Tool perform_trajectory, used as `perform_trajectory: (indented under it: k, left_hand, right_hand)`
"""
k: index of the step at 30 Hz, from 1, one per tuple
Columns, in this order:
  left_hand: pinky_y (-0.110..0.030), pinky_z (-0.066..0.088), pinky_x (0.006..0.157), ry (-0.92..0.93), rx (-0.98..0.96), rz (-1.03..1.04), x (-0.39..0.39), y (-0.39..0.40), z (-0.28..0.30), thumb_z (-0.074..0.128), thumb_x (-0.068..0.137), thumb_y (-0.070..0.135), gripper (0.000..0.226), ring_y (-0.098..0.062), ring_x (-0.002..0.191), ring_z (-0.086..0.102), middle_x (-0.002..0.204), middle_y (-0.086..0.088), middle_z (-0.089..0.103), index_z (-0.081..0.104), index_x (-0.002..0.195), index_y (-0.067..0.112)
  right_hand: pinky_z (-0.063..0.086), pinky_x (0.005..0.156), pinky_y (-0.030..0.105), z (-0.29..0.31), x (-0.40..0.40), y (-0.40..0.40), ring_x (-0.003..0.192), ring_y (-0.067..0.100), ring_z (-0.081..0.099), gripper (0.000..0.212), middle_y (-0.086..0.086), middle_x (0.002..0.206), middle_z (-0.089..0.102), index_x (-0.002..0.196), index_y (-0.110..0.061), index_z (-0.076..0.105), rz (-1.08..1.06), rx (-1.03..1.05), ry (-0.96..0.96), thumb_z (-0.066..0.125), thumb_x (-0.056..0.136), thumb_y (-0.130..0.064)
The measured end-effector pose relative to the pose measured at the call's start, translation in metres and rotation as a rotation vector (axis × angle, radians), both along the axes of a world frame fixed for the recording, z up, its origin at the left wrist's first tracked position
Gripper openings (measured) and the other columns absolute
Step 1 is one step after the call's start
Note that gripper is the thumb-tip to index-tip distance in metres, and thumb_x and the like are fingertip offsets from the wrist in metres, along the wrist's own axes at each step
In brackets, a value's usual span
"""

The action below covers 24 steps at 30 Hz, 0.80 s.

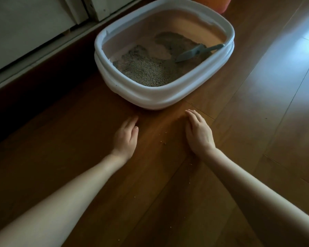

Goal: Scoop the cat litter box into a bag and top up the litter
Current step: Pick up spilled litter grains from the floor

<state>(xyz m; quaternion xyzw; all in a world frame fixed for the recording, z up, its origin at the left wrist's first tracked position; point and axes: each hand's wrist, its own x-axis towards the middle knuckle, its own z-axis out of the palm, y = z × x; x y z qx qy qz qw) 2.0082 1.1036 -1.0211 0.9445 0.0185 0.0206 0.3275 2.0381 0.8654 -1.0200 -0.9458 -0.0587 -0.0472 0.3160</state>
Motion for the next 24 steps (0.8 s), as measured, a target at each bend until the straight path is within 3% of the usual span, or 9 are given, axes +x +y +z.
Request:
perform_trajectory:
  k: [3,8,13,15,18,21,24]
  left_hand:
    - [-0.027,0.02,0.112,0.043,0.045,-0.024,-0.001,-0.005,-0.008,0.026,0.094,0.033,0.054,-0.021,0.138,0.032,0.147,-0.009,0.039,0.043,0.14,0.01]
    - [-0.022,0.022,0.11,0.002,-0.026,-0.281,-0.017,-0.041,-0.01,0.032,0.097,0.025,0.046,-0.02,0.133,0.039,0.141,-0.013,0.046,0.048,0.135,0.004]
    - [-0.029,0.041,0.102,-0.084,-0.144,-0.353,-0.032,-0.039,0.002,0.036,0.095,0.023,0.041,-0.013,0.117,0.053,0.124,-0.012,0.061,0.061,0.121,0.003]
    - [-0.028,0.035,0.108,-0.111,-0.126,-0.356,-0.024,-0.033,0.005,0.035,0.093,0.027,0.044,-0.015,0.123,0.05,0.128,-0.008,0.059,0.06,0.124,0.007]
    - [-0.027,0.024,0.113,-0.073,-0.069,-0.317,-0.004,-0.034,0.003,0.03,0.092,0.037,0.055,-0.013,0.132,0.038,0.14,-0.006,0.049,0.05,0.135,0.009]
    - [-0.033,0.024,0.113,-0.015,0.003,-0.385,0.007,-0.049,-0.004,0.025,0.092,0.041,0.061,-0.021,0.136,0.035,0.143,-0.01,0.045,0.046,0.138,0.006]
    - [-0.037,0.028,0.112,-0.01,-0.005,-0.504,0.0,-0.071,-0.008,0.027,0.093,0.038,0.057,-0.022,0.135,0.037,0.141,-0.012,0.047,0.047,0.136,0.006]
  right_hand:
    - [0.023,0.117,0.033,-0.005,0.01,0.007,0.141,0.019,0.031,0.043,0.007,0.146,0.044,0.14,-0.01,0.046,0.128,-0.038,0.038,0.043,0.097,-0.016]
    - [0.021,0.116,0.026,-0.005,-0.015,0.032,0.14,0.018,0.031,0.045,0.008,0.146,0.043,0.14,-0.009,0.045,0.341,0.025,0.045,0.043,0.096,-0.007]
    - [0.034,0.112,0.03,-0.003,-0.06,0.034,0.135,0.015,0.039,0.045,0.006,0.144,0.046,0.141,-0.012,0.044,0.322,0.16,0.081,0.04,0.097,-0.005]
    - [0.04,0.108,0.033,0.001,-0.065,0.025,0.132,0.015,0.044,0.045,0.006,0.14,0.051,0.139,-0.012,0.047,0.245,0.228,0.041,0.04,0.095,-0.003]
    - [0.039,0.109,0.035,0.007,-0.073,0.006,0.132,0.016,0.045,0.044,0.008,0.136,0.054,0.134,-0.007,0.053,-0.05,0.338,-0.056,0.039,0.092,-0.003]
    - [0.036,0.111,0.03,0.007,-0.098,-0.017,0.132,0.017,0.045,0.048,0.01,0.136,0.054,0.133,-0.005,0.054,-0.256,0.334,-0.096,0.032,0.091,-0.014]
    - [0.036,0.11,0.031,0.002,-0.13,-0.038,0.13,0.021,0.047,0.049,0.012,0.135,0.054,0.132,-0.003,0.054,-0.392,0.288,-0.14,0.03,0.09,-0.012]
